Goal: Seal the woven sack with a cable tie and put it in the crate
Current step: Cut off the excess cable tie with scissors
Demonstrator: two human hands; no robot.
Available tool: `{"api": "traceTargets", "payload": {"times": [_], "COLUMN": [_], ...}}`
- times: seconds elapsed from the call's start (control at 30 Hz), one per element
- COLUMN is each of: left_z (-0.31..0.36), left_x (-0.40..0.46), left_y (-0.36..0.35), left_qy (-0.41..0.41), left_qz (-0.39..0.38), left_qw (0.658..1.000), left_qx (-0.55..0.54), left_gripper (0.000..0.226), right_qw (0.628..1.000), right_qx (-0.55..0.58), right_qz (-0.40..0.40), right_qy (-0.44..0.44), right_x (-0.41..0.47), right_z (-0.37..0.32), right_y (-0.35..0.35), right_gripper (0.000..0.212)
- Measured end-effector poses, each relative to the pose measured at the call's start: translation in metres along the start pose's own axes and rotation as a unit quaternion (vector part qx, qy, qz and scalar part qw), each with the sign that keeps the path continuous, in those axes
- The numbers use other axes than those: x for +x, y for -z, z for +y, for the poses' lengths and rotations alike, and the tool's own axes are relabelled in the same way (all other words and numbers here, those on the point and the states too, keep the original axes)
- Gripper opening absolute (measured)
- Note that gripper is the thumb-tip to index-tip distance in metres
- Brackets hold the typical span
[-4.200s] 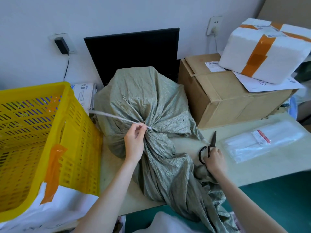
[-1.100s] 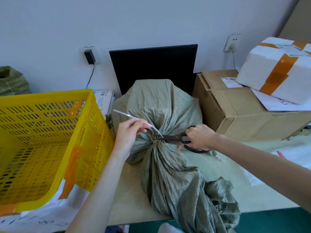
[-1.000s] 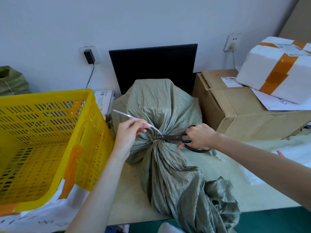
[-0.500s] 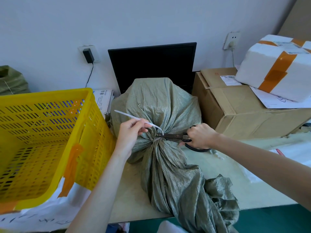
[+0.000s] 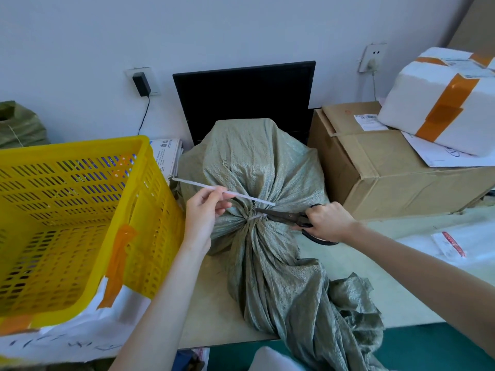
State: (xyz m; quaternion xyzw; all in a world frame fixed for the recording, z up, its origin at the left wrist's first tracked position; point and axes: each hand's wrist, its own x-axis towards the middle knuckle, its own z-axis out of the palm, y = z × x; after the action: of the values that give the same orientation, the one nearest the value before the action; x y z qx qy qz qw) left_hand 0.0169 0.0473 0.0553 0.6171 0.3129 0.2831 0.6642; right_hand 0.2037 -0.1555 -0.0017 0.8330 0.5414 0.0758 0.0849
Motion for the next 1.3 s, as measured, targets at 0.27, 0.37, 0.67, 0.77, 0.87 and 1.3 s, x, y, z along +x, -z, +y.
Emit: {"api": "traceTargets", "payload": {"times": [0.27,0.37,0.67,0.77,0.87,1.3], "left_z": [-0.026,-0.032,-0.051,-0.054,-0.057,-0.06], "left_x": [-0.019,-0.024,-0.036,-0.039,-0.04,-0.039], "left_y": [-0.006,-0.013,-0.032,-0.034,-0.036,-0.033], "left_qy": [0.075,0.091,0.096,0.091,0.087,0.088], "left_qz": [0.049,0.034,-0.029,-0.038,-0.044,-0.03], "left_qw": [0.99,0.989,0.991,0.992,0.994,0.995], "left_qx": [-0.106,-0.115,-0.086,-0.073,-0.056,-0.042], "left_gripper": [0.015,0.015,0.014,0.013,0.012,0.013], "right_qw": [0.972,0.967,0.959,0.943,0.926,0.864], "right_qx": [0.152,0.143,0.069,0.068,0.071,0.203], "right_qz": [0.042,0.004,-0.122,-0.174,-0.21,-0.192], "right_qy": [-0.172,-0.211,-0.245,-0.277,-0.307,-0.419], "right_x": [-0.051,-0.074,-0.127,-0.134,-0.134,-0.085], "right_z": [-0.014,-0.01,0.009,0.01,0.008,-0.009], "right_y": [-0.035,-0.044,-0.078,-0.086,-0.092,-0.09], "right_gripper": [0.063,0.056,0.06,0.062,0.063,0.056]}}
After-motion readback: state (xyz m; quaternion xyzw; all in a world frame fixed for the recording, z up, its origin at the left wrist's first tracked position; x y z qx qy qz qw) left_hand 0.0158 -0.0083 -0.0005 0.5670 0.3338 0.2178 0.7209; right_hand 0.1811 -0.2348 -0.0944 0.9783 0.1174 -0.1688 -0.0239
